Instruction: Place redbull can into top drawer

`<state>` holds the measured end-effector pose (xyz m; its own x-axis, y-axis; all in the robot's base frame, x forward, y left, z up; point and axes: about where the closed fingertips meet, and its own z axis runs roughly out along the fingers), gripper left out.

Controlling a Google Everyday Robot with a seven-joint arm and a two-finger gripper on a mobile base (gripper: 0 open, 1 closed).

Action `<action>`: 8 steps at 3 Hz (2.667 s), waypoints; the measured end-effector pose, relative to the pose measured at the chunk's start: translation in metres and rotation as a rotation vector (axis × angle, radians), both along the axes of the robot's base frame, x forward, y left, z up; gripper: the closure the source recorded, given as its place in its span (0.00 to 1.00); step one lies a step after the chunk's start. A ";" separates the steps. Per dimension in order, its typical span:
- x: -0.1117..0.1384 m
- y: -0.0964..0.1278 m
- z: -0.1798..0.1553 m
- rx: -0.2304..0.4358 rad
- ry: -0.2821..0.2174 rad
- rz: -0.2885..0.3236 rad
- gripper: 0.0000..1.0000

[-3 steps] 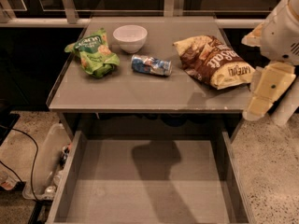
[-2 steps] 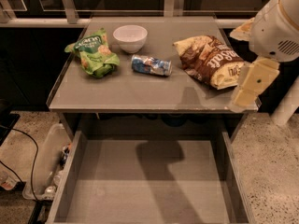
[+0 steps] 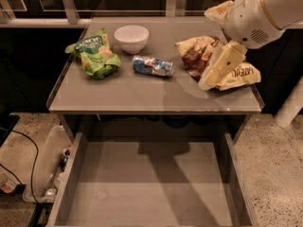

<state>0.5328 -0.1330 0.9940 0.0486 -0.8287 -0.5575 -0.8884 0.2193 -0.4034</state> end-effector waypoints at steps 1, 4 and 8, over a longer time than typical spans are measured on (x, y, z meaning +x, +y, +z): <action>0.000 0.000 0.000 -0.001 0.000 0.000 0.00; 0.061 0.038 -0.058 0.003 0.064 0.033 0.00; 0.124 0.078 -0.103 -0.017 0.129 0.059 0.00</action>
Offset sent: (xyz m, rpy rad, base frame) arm 0.0396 0.0277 -0.0228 -0.0553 -0.0014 0.0373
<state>0.6569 -0.0549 0.8907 0.0265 -0.8357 -0.5486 -0.9442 0.1593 -0.2883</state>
